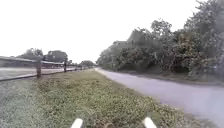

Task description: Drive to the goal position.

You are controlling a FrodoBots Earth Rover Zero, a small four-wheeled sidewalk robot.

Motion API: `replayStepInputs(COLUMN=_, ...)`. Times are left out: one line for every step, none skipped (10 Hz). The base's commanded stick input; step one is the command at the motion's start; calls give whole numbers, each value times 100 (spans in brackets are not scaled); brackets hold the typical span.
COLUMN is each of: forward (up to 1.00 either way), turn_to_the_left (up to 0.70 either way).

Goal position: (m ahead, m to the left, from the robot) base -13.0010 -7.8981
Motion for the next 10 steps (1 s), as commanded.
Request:
replayStepInputs(forward=0, turn_to_the_left=-85)
replayStepInputs(forward=0, turn_to_the_left=-85)
replayStepInputs(forward=0, turn_to_the_left=-85)
replayStepInputs(forward=0, turn_to_the_left=-85)
replayStepInputs(forward=0, turn_to_the_left=-85)
replayStepInputs(forward=0, turn_to_the_left=-85)
replayStepInputs(forward=0, turn_to_the_left=-85)
replayStepInputs(forward=0, turn_to_the_left=-85)
replayStepInputs(forward=0, turn_to_the_left=-85)
replayStepInputs(forward=0, turn_to_the_left=-85)
